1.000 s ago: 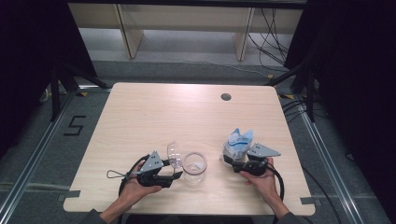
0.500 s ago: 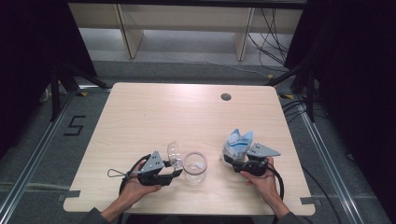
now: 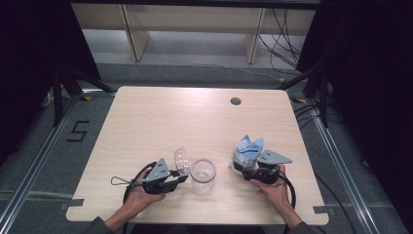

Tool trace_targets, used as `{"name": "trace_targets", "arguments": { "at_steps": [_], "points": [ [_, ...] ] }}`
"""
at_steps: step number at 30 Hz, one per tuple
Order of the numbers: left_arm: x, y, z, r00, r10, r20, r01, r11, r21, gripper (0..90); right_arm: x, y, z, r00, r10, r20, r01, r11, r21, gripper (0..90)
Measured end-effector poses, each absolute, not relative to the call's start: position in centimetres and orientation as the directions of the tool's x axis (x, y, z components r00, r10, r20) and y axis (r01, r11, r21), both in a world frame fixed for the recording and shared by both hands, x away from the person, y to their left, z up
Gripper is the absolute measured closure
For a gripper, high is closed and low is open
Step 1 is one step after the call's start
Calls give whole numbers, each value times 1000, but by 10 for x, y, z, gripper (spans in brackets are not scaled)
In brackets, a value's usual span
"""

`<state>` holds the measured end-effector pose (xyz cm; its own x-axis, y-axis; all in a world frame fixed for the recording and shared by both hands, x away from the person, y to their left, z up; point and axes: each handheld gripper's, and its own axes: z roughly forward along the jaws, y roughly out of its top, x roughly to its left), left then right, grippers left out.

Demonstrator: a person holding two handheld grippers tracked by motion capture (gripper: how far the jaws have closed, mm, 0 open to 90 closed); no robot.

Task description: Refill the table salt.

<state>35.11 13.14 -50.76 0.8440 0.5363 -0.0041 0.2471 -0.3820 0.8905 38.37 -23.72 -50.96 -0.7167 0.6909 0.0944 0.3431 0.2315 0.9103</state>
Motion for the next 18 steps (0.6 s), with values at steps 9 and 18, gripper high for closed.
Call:
{"name": "trace_targets", "arguments": {
  "at_steps": [9,18],
  "points": [
    [351,132,-508,844,536,-8,249,-378,892,735,383,-235,-509,-723,689,55,315,257,914,431],
    [351,131,-508,840,542,-32,269,-365,891,734,383,-234,-506,-727,687,-18,266,306,914,434]
  ]
}}
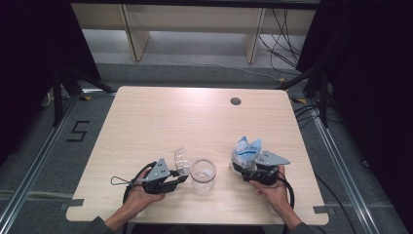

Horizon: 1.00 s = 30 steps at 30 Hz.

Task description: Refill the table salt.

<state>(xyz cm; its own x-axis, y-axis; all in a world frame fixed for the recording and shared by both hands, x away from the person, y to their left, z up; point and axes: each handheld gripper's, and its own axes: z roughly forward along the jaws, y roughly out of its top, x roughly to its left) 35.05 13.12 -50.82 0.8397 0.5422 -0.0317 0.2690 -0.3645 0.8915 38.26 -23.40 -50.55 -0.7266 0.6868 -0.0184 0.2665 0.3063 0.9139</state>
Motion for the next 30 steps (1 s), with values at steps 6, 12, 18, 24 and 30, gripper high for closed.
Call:
{"name": "trace_targets", "arguments": {
  "at_steps": [6,12,18,24,30],
  "points": [
    [352,132,-508,848,530,-21,254,-371,893,733,377,-232,-500,-713,701,10,299,291,909,436],
    [352,132,-508,847,532,-24,257,-370,893,732,375,-231,-494,-709,705,-35,272,319,908,436],
    [352,132,-508,844,536,-27,261,-366,893,731,374,-229,-492,-721,685,-104,221,369,903,436],
    [352,132,-508,843,537,-29,263,-365,893,730,370,-225,-487,-708,683,-182,176,420,890,436],
    [352,132,-508,842,538,-33,266,-361,894,730,364,-216,-485,-702,668,-247,149,477,866,438]
  ]
}}
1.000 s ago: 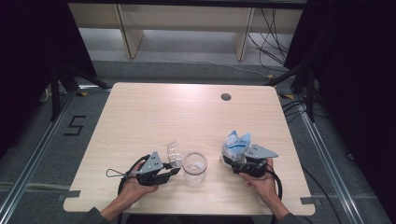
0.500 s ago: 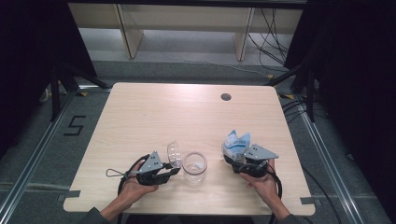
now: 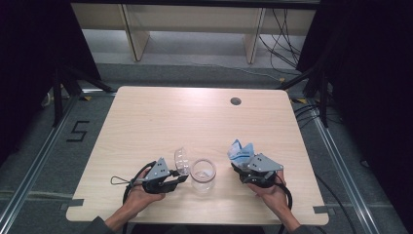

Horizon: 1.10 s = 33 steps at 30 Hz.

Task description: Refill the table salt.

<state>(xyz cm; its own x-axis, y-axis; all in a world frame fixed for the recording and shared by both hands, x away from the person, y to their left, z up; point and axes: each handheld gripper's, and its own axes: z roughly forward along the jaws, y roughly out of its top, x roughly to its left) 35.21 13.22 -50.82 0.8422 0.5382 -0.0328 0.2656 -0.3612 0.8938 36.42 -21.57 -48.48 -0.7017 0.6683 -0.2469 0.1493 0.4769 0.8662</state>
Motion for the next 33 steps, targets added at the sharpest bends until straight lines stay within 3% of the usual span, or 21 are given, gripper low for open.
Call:
{"name": "trace_targets", "arguments": {
  "at_steps": [17,33],
  "points": [
    [352,132,-508,844,535,-31,266,-369,891,730,357,-194,-485,-658,616,-432,67,620,782,440],
    [352,132,-508,843,537,-30,264,-365,893,729,354,-186,-484,-598,595,-537,38,690,722,443]
  ]
}}
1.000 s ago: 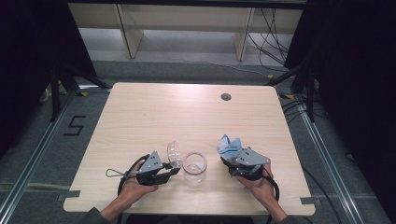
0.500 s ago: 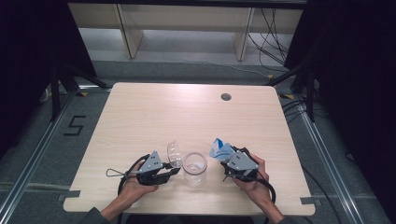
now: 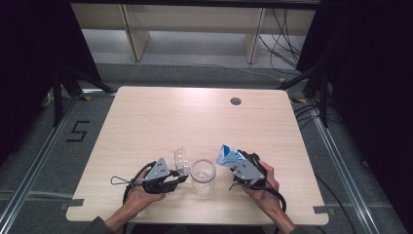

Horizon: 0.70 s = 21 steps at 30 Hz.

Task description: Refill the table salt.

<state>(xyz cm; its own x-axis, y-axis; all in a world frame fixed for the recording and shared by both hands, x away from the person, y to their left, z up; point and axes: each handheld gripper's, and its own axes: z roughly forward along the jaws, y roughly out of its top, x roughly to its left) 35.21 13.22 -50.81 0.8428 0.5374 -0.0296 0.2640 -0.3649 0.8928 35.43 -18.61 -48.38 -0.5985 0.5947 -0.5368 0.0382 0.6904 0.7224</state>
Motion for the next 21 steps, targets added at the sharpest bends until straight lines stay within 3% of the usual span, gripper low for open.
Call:
{"name": "trace_targets", "arguments": {
  "at_steps": [21],
  "points": [
    [352,132,-508,843,537,-34,269,-366,891,730,353,-178,-485,-548,546,-634,6,760,650,448]
  ]
}}
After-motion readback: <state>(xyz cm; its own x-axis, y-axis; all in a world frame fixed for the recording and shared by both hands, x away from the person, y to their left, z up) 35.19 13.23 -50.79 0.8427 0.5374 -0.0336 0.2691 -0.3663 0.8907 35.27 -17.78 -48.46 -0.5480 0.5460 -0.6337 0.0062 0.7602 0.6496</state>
